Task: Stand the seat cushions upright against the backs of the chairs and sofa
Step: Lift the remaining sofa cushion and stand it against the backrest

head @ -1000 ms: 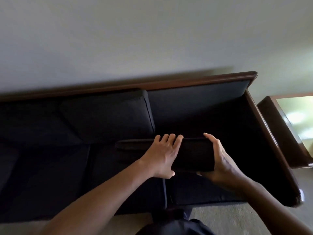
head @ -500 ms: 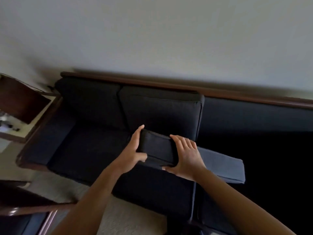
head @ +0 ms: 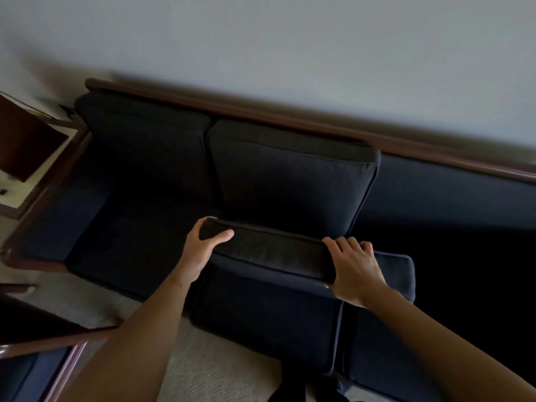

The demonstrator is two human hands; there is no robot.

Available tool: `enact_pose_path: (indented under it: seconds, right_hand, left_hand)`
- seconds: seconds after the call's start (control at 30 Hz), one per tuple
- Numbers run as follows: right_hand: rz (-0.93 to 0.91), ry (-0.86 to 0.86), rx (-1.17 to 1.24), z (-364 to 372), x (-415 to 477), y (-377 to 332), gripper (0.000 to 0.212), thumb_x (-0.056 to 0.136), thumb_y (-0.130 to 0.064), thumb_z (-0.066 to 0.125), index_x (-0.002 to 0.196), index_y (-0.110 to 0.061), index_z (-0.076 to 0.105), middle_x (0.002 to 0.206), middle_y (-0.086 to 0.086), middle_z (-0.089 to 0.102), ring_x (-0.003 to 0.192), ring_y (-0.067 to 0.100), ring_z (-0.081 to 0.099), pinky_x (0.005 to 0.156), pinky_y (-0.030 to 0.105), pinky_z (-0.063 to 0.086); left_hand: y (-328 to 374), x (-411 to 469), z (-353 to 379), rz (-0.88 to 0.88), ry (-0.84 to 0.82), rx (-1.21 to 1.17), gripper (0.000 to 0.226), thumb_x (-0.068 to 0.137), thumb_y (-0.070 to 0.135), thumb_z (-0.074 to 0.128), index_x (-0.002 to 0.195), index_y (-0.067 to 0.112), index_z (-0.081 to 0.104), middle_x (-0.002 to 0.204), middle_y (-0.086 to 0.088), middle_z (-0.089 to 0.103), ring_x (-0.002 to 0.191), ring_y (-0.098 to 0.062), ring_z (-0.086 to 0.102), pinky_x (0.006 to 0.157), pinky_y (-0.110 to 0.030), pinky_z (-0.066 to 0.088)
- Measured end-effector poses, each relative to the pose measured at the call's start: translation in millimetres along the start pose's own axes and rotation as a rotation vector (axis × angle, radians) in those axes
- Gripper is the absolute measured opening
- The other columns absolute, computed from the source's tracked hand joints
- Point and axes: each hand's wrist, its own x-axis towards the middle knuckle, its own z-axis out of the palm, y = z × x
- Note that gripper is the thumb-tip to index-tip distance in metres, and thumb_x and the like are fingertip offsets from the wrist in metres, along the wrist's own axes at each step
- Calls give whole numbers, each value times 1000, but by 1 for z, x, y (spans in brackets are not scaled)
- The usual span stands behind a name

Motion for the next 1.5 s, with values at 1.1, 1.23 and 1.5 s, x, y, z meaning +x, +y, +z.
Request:
enact_pose_path:
  seconds: [1.1, 1.23, 1.5]
  right_hand:
    - [1383, 1113, 1277, 33, -169, 293, 20, 90, -44, 69, 102, -29, 73, 96, -5, 71, 87, 4, 64, 71, 7, 46]
    - [1379, 1148, 1236, 9, -188, 361, 27, 88, -43, 69, 106, -24, 75, 93, -4, 72, 85, -2, 64, 73, 10, 46]
    - [1305, 1182, 1205, -30, -185, 490, 27, 91, -42, 68, 110, -24, 73, 98, -11, 68, 91, -3, 60, 82, 14, 48]
  left_hand:
    - [4, -39, 294, 132, -108, -198, 41, 75, 33, 82, 115, 28, 75, 114, -3, 74, 132, -48, 61, 119, -64, 42]
    - [28, -56, 361, 145, -121, -242, 39, 77, 30, 80, 115, 26, 75, 113, -3, 73, 126, -44, 65, 117, -57, 46]
    - [81, -42, 483, 158, -132, -344, 25, 84, 28, 78, 109, 28, 76, 113, -1, 73, 118, -30, 67, 107, -44, 50]
